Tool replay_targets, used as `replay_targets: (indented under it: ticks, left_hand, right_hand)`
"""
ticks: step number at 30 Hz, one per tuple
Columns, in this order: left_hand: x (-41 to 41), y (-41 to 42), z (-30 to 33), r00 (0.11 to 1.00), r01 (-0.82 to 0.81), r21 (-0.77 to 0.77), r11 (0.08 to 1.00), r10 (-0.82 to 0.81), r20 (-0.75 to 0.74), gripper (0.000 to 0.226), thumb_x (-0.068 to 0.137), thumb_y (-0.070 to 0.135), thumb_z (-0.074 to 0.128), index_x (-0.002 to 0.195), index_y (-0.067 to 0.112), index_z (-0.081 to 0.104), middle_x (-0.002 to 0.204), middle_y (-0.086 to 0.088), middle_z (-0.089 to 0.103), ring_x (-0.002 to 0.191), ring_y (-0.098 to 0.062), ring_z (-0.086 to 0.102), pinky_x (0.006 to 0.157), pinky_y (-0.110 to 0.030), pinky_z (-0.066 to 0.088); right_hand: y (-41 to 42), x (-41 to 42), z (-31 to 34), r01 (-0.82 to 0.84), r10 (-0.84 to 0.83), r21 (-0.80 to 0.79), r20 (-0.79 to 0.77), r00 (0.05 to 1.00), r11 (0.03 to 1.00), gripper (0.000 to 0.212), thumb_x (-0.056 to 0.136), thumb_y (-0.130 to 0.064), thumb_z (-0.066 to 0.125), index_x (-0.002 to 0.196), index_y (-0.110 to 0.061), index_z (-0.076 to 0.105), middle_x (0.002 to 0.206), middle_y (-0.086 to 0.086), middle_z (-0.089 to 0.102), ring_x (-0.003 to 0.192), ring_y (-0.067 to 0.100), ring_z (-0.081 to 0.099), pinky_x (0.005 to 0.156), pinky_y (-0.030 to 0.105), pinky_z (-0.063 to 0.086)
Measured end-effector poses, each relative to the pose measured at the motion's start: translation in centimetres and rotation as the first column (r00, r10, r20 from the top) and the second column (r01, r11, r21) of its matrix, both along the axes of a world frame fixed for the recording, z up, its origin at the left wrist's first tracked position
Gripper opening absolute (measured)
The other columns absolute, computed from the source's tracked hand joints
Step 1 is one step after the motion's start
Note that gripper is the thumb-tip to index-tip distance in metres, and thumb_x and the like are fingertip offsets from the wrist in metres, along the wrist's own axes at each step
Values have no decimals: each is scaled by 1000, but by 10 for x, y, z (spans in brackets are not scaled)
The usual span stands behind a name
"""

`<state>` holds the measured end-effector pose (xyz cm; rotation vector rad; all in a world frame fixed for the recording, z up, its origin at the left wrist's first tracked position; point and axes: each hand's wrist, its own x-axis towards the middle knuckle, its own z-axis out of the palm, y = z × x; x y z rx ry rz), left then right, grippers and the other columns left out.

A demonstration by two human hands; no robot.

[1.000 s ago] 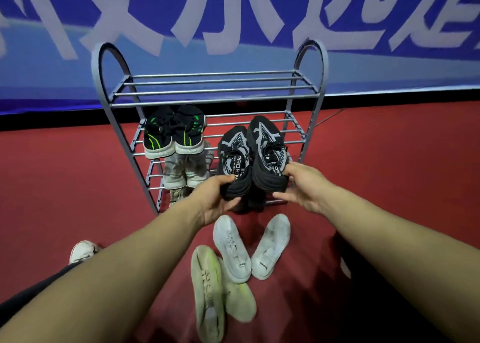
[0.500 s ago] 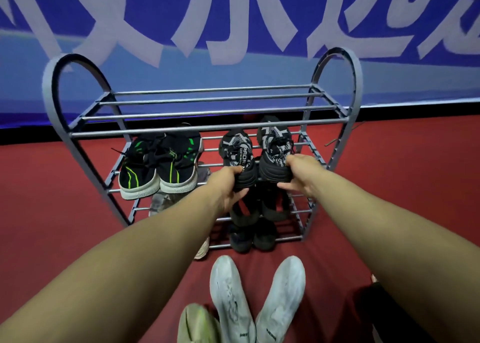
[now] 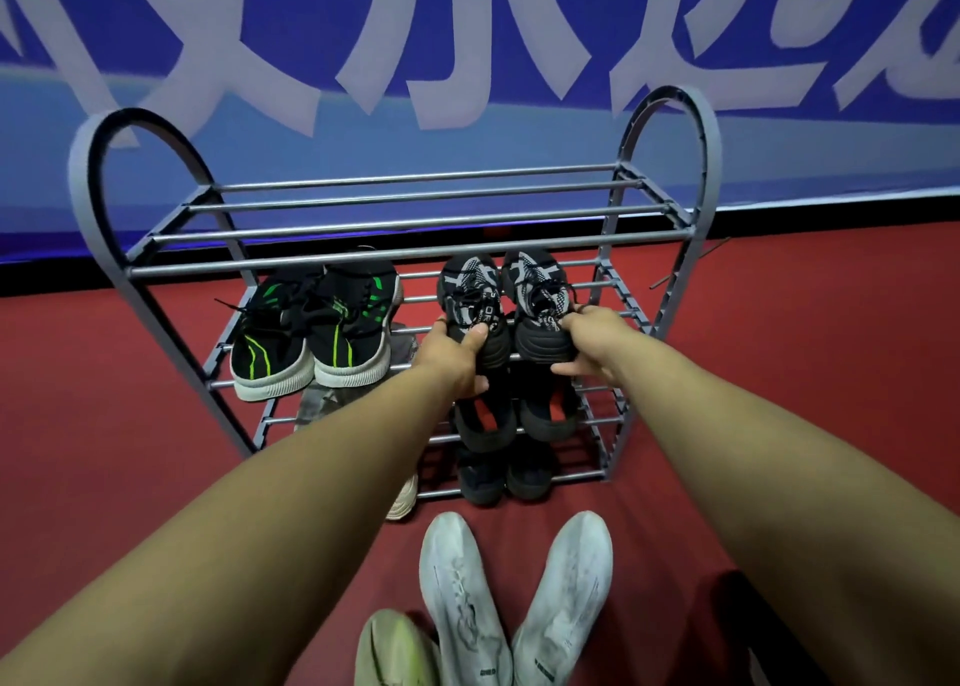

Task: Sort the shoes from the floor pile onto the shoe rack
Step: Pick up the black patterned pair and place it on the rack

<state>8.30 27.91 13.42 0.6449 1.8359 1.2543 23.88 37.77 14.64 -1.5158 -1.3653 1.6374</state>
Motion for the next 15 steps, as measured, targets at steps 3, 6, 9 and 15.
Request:
replay_targets:
  ticks: [3, 6, 9, 15]
  left_hand:
    - [-4, -5, 7, 989, 77, -52, 996, -83, -123, 55, 88, 46, 61, 133, 19, 44, 124, -12, 60, 104, -39, 63, 77, -46, 59]
    - [1, -17, 5, 933, 102, -27, 994, -105, -345, 60, 91, 48, 55, 139, 14, 43, 139, -10, 54, 123, -33, 55, 104, -48, 44]
    - [18, -37, 4, 869, 24, 65, 998, 12, -495, 55, 92, 42, 56, 138, 15, 46, 142, -8, 49, 128, -26, 49, 109, -42, 37]
    - [37, -103, -28, 832, 107, -63, 992, -124, -541, 42, 89, 39, 58, 125, 17, 56, 130, -9, 58, 118, -27, 57, 102, -39, 44]
  right_hand:
    - [-12, 1, 4, -66, 63, 26, 102, 993, 997, 43, 101, -31, 44, 143, -23, 38, 118, 7, 58, 85, 28, 66, 43, 32, 57]
    - [-38, -3, -13, -22, -6, 143, 196, 981, 989, 62, 98, -46, 41, 154, -33, 17, 149, 5, 40, 116, 35, 58, 54, 35, 59]
    - [-65, -4, -34, -22, -95, 376, 291, 952, 926, 70, 96, -43, 48, 156, -30, 15, 160, 5, 26, 138, 34, 39, 93, 51, 53]
    - [-141, 6, -75, 94, -106, 102, 122, 987, 990, 67, 95, -31, 55, 153, -28, 22, 141, 3, 50, 107, 33, 61, 51, 35, 55]
